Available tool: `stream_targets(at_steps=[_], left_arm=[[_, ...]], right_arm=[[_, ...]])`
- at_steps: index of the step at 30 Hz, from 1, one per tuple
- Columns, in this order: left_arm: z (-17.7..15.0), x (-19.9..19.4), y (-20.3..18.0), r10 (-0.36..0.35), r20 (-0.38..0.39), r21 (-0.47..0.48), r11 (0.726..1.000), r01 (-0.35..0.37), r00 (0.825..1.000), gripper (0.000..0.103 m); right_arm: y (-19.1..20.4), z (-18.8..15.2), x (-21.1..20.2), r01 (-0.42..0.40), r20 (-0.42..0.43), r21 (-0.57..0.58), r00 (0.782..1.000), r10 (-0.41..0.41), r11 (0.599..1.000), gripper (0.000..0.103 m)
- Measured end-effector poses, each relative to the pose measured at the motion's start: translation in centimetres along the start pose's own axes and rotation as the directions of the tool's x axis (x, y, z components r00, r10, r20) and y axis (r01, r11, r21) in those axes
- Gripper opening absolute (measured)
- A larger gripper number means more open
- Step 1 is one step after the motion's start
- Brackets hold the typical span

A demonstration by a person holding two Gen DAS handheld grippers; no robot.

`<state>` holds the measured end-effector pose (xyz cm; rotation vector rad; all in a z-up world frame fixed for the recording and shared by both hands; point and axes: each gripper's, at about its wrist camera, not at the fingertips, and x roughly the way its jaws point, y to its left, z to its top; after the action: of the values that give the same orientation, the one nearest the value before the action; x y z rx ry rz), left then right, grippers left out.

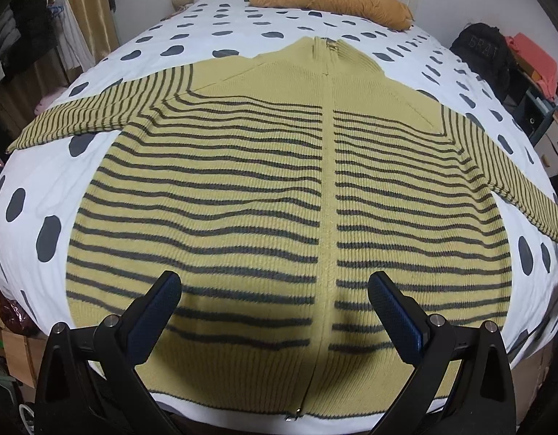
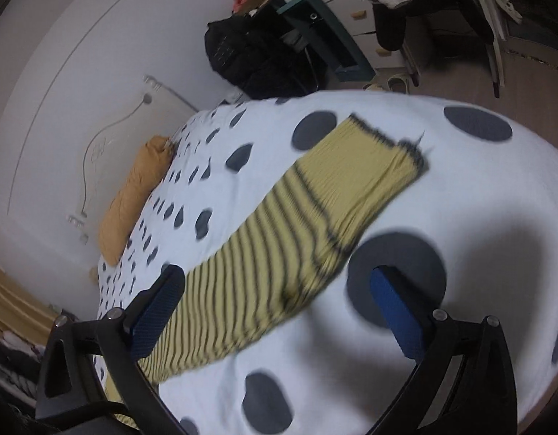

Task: Fold large clothes
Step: 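Grasp the sleeve cuff with the right gripper and lift it toward the zipper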

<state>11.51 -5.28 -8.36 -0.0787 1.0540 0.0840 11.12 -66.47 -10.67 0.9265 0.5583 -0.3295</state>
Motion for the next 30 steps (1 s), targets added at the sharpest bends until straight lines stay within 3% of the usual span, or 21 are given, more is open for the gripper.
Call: stream_targets(at_steps=[6, 8, 9, 10, 12, 16, 22, 27, 30], left_arm=[[0.2, 1.6, -1.2, 0.013, -0.026, 0.031, 0.999, -0.012, 1.0, 0.103], [0.1, 2.0, -1.2, 0.011, -0.039, 0.033, 0.999, -0.01, 0.999, 0.103], [0.0, 2.2, -1.3, 0.012, -0.046, 0.035, 0.999, -0.01, 0.999, 0.103], [-0.1, 2.4, -1.3, 0.012, -0.051, 0.038, 0.999, -0.01, 0.999, 0.103], [-0.3, 2.5, -1.3, 0.013, -0.058, 0.044, 0.999, -0.011, 0.998, 0.103], [-0.3, 2.7, -0.7, 0.008, -0.065, 0.036, 0.999, -0.005, 0.998, 0.103], [0.4, 2.4, 1.4, -0.014, -0.057, -0.002, 1.0, 0.014, 0.998, 0.103], [1.2, 1.7, 5.2, -0.053, -0.03, -0.053, 0.997, 0.051, 0.998, 0.103], [2.3, 1.8, 8.5, -0.062, -0.01, -0.092, 0.994, 0.061, 0.998, 0.103]], right_arm=[[-0.9, 2.9, 2.3, -0.041, 0.037, 0.016, 0.999, 0.04, 0.999, 0.1], [-0.5, 3.7, 2.9, -0.091, 0.053, -0.008, 0.994, 0.091, 0.996, 0.067], [-0.9, 4.1, 3.9, -0.092, 0.024, 0.016, 0.995, 0.092, 0.996, 0.037], [-1.4, 4.2, 5.0, -0.089, -0.021, 0.056, 0.996, 0.09, 0.994, 0.017], [-2.1, 4.1, 6.4, -0.062, -0.069, 0.081, 0.995, 0.068, 0.995, 0.007], [-1.0, 3.6, 4.9, -0.092, 0.003, 0.036, 0.996, 0.092, 0.995, 0.006], [8.6, 2.3, 1.7, -0.176, 0.005, -0.161, 0.984, 0.179, 0.971, 0.006], [21.8, -3.4, 2.0, -0.36, -0.117, -0.29, 0.933, 0.34, 0.887, 0.006], [30.5, -10.0, 3.9, -0.486, -0.247, -0.322, 0.872, 0.423, 0.813, 0.006]])
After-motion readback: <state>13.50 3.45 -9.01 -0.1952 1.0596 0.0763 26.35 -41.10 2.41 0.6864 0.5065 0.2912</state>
